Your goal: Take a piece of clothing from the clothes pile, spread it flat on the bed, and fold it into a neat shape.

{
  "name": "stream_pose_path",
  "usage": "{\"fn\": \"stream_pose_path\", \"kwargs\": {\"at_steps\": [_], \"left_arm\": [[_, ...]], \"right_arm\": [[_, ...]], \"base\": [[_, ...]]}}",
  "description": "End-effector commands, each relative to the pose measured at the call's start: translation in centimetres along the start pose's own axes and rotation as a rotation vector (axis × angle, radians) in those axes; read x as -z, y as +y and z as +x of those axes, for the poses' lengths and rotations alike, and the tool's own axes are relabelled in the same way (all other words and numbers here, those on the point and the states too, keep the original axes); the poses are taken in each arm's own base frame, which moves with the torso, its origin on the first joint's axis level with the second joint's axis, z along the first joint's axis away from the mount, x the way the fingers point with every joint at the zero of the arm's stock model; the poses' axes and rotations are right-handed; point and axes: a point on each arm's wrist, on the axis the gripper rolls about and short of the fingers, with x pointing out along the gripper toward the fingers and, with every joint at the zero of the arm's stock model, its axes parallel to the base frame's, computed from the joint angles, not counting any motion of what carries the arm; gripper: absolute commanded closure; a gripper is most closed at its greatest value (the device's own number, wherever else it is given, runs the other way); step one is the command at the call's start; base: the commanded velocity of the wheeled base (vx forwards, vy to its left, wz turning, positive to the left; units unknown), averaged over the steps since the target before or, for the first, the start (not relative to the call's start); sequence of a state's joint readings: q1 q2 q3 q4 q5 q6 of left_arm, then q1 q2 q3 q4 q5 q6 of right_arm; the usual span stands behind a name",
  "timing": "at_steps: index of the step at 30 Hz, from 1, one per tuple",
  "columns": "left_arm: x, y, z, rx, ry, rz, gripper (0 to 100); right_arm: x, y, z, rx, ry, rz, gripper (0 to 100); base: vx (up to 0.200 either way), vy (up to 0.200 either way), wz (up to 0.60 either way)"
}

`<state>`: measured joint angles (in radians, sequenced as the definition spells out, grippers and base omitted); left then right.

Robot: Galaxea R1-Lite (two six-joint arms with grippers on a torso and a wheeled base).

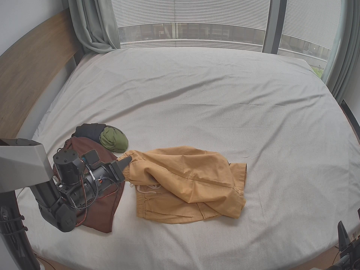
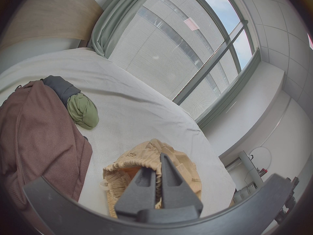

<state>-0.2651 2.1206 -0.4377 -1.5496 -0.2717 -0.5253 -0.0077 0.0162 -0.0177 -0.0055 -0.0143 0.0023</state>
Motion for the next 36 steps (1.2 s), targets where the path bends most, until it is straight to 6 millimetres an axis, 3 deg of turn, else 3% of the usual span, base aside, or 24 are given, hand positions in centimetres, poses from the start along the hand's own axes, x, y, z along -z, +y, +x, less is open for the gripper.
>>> {"fn": "stream_pose_path", "kwargs": {"at_steps": [1,6,8,10,16,19,27,30,35,36], "left_arm": [[0.0,0.0,0.1,0.001,0.001,-0.001,100],[-0.1,0.0,0.2,0.006,-0.005,-0.003,100],[-0.2,0.0,0.2,0.007,-0.006,-0.004,100],[-0.3,-0.1,0.3,0.012,-0.014,-0.005,100],[-0.6,0.3,0.2,0.006,-0.021,-0.006,100],[-1.0,0.5,0.1,0.000,-0.032,-0.006,100],[-0.9,0.6,0.1,-0.003,-0.032,-0.005,100],[-1.0,0.6,0.2,-0.001,-0.034,-0.004,100],[-1.0,0.6,0.2,-0.001,-0.034,-0.006,100],[-1.0,0.6,0.2,-0.001,-0.034,-0.006,100]], "right_arm": [[0.5,0.0,0.0,0.001,0.002,0.002,0],[0.1,0.0,0.0,-0.001,-0.024,0.001,0],[-1.3,0.0,-0.4,0.002,-0.094,0.002,0],[-5.1,0.0,-1.2,-0.001,-0.179,0.003,0],[-7.9,0.2,-0.3,-0.099,-0.120,0.121,0],[-10.5,0.5,0.6,-0.237,-0.073,0.277,0],[-14.5,0.7,4.7,-0.267,0.031,0.294,0],[-15.5,0.8,7.0,-0.268,0.063,0.254,0],[-16.9,1.2,12.5,-0.294,0.053,0.246,0],[-16.9,1.2,12.7,-0.296,0.051,0.246,0]], "base": [[0.000,0.000,0.00],[0.000,0.000,0.00],[0.000,0.000,0.00],[0.000,0.000,0.00],[0.000,0.000,0.00],[0.000,0.000,0.00],[0.000,0.000,0.00],[0.000,0.000,0.00],[0.000,0.000,0.00],[0.000,0.000,0.00]]}}
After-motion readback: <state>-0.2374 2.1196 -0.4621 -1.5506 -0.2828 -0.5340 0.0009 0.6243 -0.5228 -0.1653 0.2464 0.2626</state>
